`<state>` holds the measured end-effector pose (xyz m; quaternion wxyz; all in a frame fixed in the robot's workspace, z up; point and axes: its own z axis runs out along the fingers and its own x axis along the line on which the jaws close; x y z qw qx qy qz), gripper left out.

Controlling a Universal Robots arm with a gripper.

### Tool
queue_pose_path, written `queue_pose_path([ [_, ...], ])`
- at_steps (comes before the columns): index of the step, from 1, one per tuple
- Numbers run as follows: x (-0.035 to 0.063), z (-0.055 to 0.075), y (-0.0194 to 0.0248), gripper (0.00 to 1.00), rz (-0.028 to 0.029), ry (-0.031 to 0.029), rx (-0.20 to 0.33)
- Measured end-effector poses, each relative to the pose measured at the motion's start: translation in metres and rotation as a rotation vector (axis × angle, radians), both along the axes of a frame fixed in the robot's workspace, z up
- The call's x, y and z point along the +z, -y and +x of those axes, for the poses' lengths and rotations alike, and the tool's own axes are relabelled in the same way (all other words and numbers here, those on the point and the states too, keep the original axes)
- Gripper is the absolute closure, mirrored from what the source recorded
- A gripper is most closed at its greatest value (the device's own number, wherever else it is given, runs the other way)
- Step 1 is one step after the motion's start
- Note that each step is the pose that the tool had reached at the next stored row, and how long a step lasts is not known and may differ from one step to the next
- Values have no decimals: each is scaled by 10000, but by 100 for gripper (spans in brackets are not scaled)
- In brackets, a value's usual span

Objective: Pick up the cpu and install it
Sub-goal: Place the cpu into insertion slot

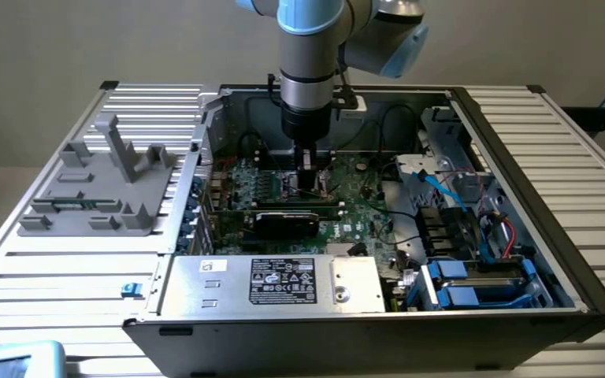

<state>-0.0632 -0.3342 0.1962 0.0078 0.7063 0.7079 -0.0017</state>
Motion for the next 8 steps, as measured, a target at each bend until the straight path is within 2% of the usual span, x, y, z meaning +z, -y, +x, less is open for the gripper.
queue_pose_path([
  [8, -3, 0, 0, 44, 1, 0, 14],
])
